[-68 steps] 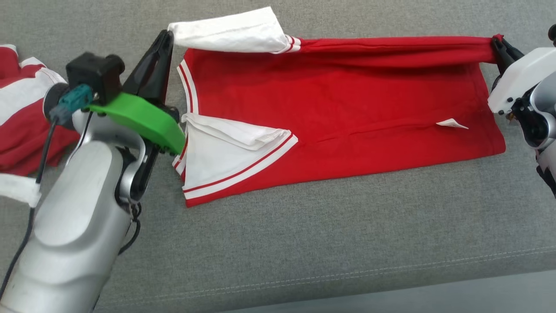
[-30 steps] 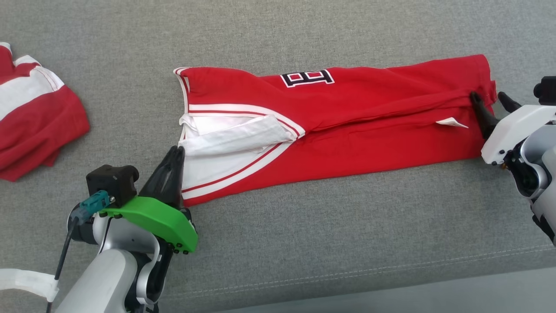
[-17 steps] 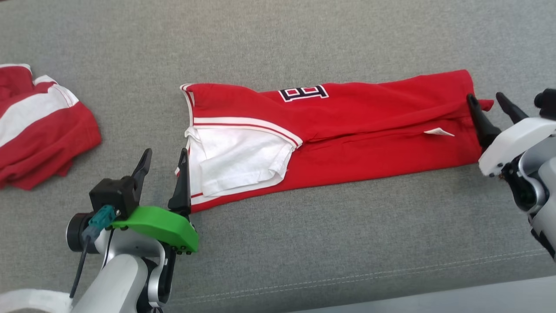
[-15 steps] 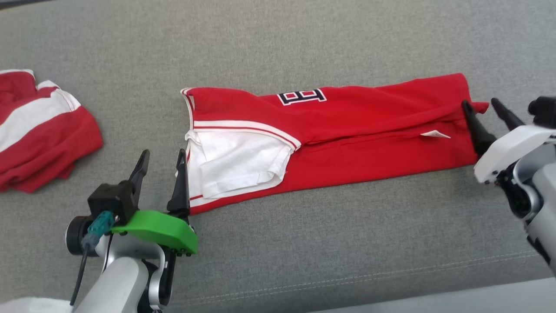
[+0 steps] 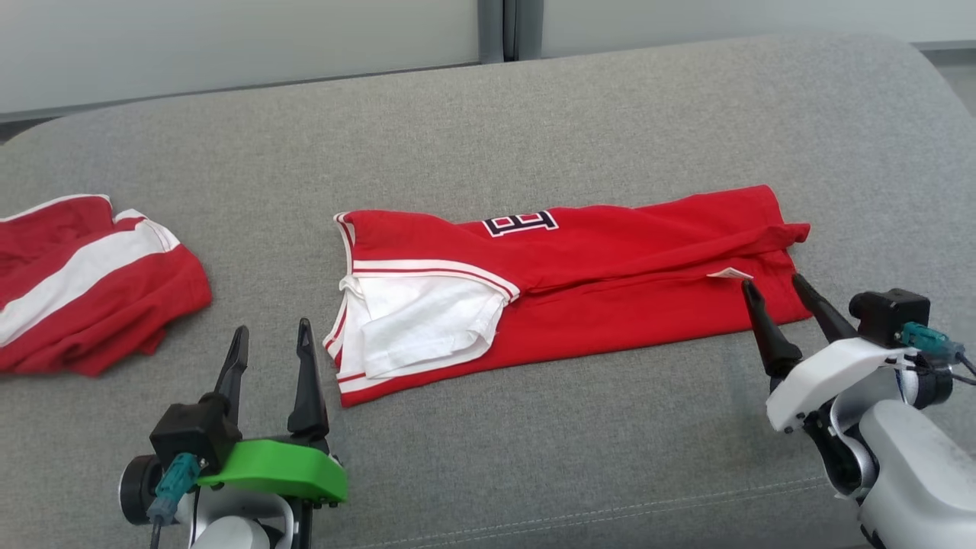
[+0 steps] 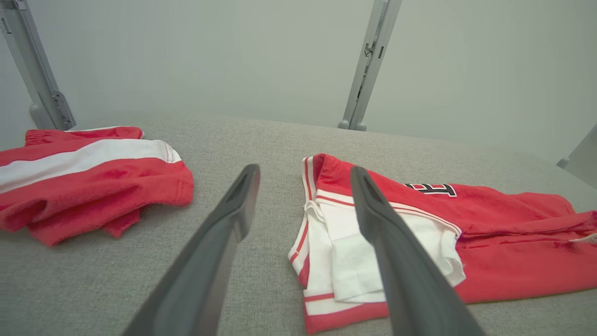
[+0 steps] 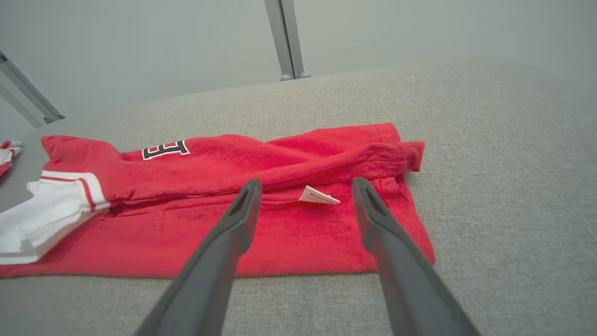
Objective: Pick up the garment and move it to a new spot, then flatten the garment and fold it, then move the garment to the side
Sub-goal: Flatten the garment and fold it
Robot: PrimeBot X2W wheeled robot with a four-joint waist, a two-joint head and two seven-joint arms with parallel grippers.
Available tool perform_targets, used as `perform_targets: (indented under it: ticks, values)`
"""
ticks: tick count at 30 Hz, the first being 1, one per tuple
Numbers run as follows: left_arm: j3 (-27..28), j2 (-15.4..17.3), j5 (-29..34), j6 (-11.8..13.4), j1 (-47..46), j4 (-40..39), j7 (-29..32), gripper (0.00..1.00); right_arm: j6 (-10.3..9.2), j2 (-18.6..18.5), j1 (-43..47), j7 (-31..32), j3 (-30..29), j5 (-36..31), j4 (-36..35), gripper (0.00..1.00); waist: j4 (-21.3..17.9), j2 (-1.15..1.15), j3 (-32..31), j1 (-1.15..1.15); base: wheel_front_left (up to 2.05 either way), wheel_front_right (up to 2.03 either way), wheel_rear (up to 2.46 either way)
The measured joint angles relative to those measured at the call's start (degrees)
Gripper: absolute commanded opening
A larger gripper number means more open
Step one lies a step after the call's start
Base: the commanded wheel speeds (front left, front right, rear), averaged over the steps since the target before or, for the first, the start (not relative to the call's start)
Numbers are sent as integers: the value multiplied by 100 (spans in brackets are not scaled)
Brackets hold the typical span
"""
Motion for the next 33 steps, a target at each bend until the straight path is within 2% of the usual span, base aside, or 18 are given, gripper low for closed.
perform_targets:
  ticks: [7,15,22,33]
  values:
    - [136,-167,361,-60,391,-151,-26,100,0,400,947,-23,-881,-753,-873,100,18,0,-367,0,0,0,0]
    - [338,-427,931,-323,857,-255,-33,100,0,867,1836,-23,-1639,-1470,-1600,100,68,0,-667,0,0,0,0]
    - [550,-660,1244,-550,1008,-189,-32,100,0,1157,2202,-23,-1851,-1727,-1786,100,108,0,-764,0,0,0,0]
    - [842,-924,1634,-883,1090,-18,-33,100,0,1308,2273,-23,-1976,-1762,-1782,100,128,0,-821,0,0,0,0]
